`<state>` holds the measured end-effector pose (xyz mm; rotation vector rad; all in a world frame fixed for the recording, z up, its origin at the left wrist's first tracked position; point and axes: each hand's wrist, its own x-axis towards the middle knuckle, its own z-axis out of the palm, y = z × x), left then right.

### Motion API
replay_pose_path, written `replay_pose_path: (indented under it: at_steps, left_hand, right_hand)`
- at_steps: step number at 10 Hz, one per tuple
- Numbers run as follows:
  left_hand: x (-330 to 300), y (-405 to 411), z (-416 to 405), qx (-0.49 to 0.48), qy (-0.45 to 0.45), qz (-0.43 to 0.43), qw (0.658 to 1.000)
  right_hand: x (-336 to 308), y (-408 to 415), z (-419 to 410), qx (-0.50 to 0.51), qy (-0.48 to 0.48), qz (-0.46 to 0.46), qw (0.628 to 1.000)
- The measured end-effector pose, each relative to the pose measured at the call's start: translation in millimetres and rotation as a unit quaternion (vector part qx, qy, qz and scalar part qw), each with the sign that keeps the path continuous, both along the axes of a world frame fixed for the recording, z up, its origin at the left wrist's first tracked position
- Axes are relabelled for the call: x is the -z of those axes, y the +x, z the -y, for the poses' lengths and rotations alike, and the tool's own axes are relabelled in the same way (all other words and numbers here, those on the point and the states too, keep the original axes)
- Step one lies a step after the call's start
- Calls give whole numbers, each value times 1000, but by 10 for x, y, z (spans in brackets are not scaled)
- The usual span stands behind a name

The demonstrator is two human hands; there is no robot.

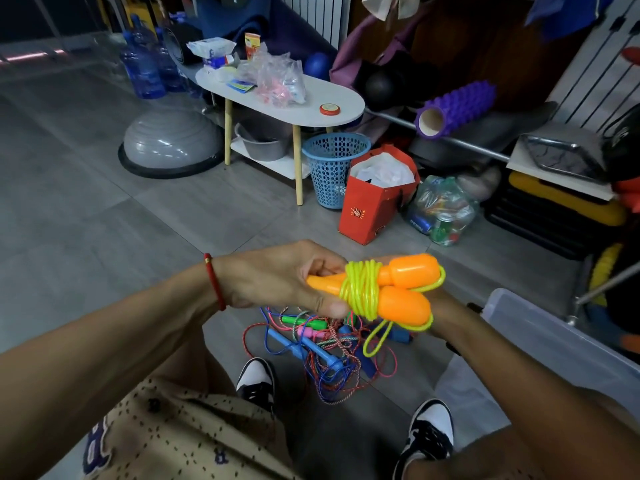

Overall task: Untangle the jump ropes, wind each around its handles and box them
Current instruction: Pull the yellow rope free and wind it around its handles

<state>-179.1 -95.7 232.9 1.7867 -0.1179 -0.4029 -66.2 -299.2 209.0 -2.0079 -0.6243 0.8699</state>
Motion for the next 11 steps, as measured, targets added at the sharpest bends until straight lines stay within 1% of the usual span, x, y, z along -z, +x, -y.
replay_pose_path:
  at_steps: [1, 2, 3, 4, 5, 6, 7, 8, 9, 10, 11]
  left_hand:
    - [33, 44, -35, -39, 22, 19, 999]
    - [103, 64, -77, -132, -2, 26, 991]
    - [235, 72, -59, -156, -40, 44, 986]
    - [308, 116, -61, -159, -44, 57, 985]
    - [327, 163, -81, -184, -31, 73, 980]
    - [356, 204, -126, -183, 118, 124, 968]
    - [377, 230, -182, -189, 203, 127, 952]
    - [409, 240, -271, -182, 261, 116, 941]
    - [441, 219, -346, -187, 286, 92, 936]
    - [446, 200, -337, -159, 300, 64, 938]
    - [452, 209, -318, -132, 348, 51, 927]
  right_hand:
    - [140, 36, -87, -33, 57, 15, 998]
    - [267, -44, -198, -27, 108, 2, 994]
    - [353, -125, -315, -29, 140, 5, 990]
    - [438, -159, -332, -47, 133, 62, 988]
    - [455, -214, -363, -45, 123, 127, 983]
    - [461, -211, -357, -60, 82, 176, 979]
    - [394, -276, -318, -81, 31, 205, 975]
    - [326, -345, -263, -110, -4, 214, 971]
    - [246, -365, -168, -108, -27, 273, 955]
    - [118, -378, -101, -138, -79, 391, 906]
    - [11, -307, -69, -151, -87, 479, 860]
